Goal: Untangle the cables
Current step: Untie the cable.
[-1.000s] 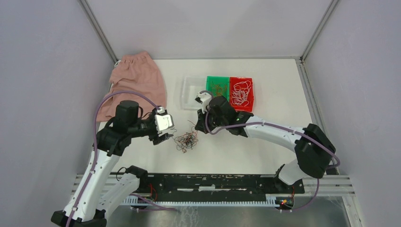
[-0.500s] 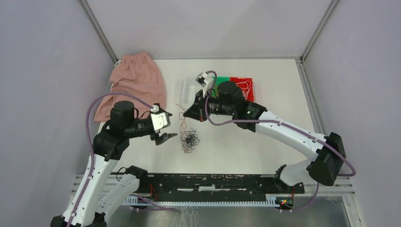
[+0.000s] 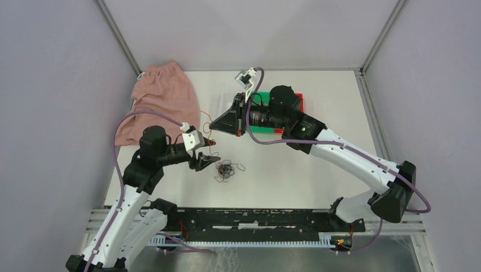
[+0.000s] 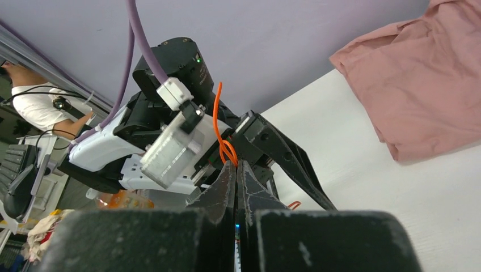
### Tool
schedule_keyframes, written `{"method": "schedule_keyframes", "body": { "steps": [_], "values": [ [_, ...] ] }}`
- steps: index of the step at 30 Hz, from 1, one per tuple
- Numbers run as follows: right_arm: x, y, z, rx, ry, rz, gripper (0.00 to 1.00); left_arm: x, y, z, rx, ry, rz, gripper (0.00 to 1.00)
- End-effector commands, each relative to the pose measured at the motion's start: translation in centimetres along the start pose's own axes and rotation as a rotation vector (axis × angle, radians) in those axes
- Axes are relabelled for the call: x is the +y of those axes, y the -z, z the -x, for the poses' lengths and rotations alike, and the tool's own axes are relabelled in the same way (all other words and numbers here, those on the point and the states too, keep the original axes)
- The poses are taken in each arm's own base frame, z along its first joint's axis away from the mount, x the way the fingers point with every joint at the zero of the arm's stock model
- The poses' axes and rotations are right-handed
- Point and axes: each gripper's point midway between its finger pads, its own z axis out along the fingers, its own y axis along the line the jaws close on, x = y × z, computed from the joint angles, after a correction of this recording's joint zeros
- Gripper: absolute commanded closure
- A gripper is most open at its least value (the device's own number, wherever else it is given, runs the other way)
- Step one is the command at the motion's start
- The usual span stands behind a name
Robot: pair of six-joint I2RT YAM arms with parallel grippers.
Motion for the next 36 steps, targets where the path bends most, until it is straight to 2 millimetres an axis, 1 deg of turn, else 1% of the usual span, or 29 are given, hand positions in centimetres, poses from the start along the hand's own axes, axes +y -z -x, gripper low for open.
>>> {"method": "schedule_keyframes", "body": {
  "steps": [1,3,4,5,6,7,8,9,12,13,15,17,19,21,22,25,28,32,34,36],
  "values": [
    [2.7,0.2,2.3,-0.056,0.027,0.078,1.0,-0.1,0.0,5.1,-0.153,0.02,-0.028,0.42],
    [2.5,0.3,2.1,-0.058,0.026,0.072,1.0,-0.3,0.1,5.7,-0.162,0.028,-0.045,0.52],
    [2.4,0.2,2.0,-0.057,0.025,0.071,1.0,-0.2,0.2,6.0,-0.166,0.021,-0.039,0.65],
    [2.3,0.3,1.9,-0.056,0.024,0.067,1.0,-0.1,0.4,6.3,-0.171,0.01,-0.026,0.76],
    [2.2,0.4,1.8,-0.056,0.027,0.064,1.0,0.1,0.5,6.7,-0.175,-0.003,-0.013,0.84],
    [2.0,0.5,1.6,-0.056,0.032,0.055,0.96,0.2,0.7,6.8,-0.171,-0.012,-0.005,0.91],
    [1.6,0.6,1.2,-0.048,0.034,0.038,0.88,0.2,0.9,7.1,-0.168,-0.028,-0.003,0.95],
    [1.1,0.7,0.9,-0.04,0.038,0.014,0.77,0.1,1.1,7.3,-0.161,-0.041,-0.003,0.97],
    [-0.8,1.5,-0.4,-0.021,0.078,-0.059,0.58,-0.2,1.7,8.1,-0.143,-0.091,-0.019,0.97],
    [-1.3,1.8,-0.9,-0.015,0.095,-0.078,0.5,-0.2,2.0,8.8,-0.147,-0.124,-0.019,0.97],
    [-2.5,2.5,-2.1,-0.007,0.129,-0.119,0.37,-0.1,2.3,9.7,-0.154,-0.156,-0.011,0.97],
    [-3.7,3.3,-3.1,-0.002,0.181,-0.153,0.3,0.0,2.7,10.6,-0.167,-0.18,-0.002,0.97],
    [-4.2,4.0,-4.3,-0.01,0.242,-0.142,0.27,-0.1,2.9,11.5,-0.182,-0.199,-0.005,0.97],
    [-4.4,4.3,-5.9,-0.02,0.298,-0.09,0.26,-0.1,3.1,12.1,-0.192,-0.209,-0.007,0.97],
    [-4.2,4.2,-6.2,-0.04,0.326,-0.051,0.25,-0.2,3.2,12.4,-0.197,-0.214,-0.009,0.97],
    [-3.3,3.8,-7.9,-0.015,0.361,0.07,0.25,-0.1,3.3,13.1,-0.204,-0.222,-0.007,0.97],
    [-2.1,2.6,-8.2,-0.017,0.374,0.17,0.25,0.0,3.4,13.7,-0.211,-0.223,-0.01,0.97],
    [-0.5,0.7,-7.4,-0.047,0.399,0.259,0.27,0.1,3.4,14.2,-0.216,-0.224,-0.012,0.97],
    [0.2,-0.5,-7.4,-0.044,0.389,0.291,0.28,0.2,3.4,14.4,-0.217,-0.226,-0.009,0.97],
    [-0.3,-2.2,-7.7,-0.032,0.355,0.286,0.31,0.3,3.5,14.6,-0.219,-0.229,-0.005,0.97]
  ]
}}
